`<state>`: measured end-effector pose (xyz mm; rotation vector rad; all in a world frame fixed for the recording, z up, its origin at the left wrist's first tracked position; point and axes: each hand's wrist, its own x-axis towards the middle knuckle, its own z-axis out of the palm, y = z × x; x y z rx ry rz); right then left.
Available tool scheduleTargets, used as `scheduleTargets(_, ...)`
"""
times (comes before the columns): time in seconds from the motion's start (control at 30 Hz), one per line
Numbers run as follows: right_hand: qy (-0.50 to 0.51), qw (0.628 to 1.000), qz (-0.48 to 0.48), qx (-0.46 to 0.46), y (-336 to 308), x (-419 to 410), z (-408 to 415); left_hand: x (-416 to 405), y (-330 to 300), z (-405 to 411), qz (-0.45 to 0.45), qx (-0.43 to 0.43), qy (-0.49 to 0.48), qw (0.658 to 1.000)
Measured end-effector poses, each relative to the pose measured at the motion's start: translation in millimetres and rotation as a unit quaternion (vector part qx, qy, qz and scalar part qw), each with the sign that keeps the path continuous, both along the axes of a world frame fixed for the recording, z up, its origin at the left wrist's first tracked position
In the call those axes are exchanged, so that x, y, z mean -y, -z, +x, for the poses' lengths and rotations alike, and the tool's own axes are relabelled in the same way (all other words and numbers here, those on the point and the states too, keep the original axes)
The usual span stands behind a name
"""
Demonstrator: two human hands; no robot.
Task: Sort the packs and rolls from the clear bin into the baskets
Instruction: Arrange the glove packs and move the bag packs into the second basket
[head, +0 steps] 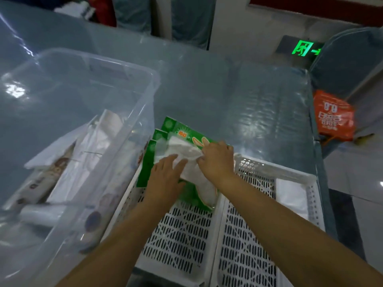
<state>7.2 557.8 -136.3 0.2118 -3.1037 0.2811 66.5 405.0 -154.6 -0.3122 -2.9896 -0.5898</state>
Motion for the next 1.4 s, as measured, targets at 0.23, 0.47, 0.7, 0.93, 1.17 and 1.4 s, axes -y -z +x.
scheduleTargets(0.23,0.032,0.997,-0.065,-0.021,-0.2,1.8,-37.5,8.8,15.4,-1.2,-0.074,0.050,0.063,0.994)
scheduleTargets(0.47,-0.052,0.987,-0.108,0.109,2.0,8.6,-56.1,18.0,21.3,5.1,-0.116,0.032,0.092,0.988)
scheduleTargets(0.7,-0.108,0.963,-0.099,0.228,-9.7,10.1,-72.3,19.5,22.7,12.9,-0.121,0.020,0.096,0.988)
scheduleTargets(0.93,-0.160,0.968,0.003,0.194,-0.7,19.0,-72.4,18.2,21.3,6.8,-0.136,0.020,0.114,0.984)
scheduleTargets(1.17,-0.124,0.984,0.002,0.128,3.5,14.3,-69.9,19.4,26.0,6.5,-0.131,0.016,0.131,0.983)
scheduleTargets(1.4,-0.081,0.985,-0.149,-0.039,-8.6,4.5,-60.2,18.9,23.3,4.2,-0.131,0.035,0.117,0.984)
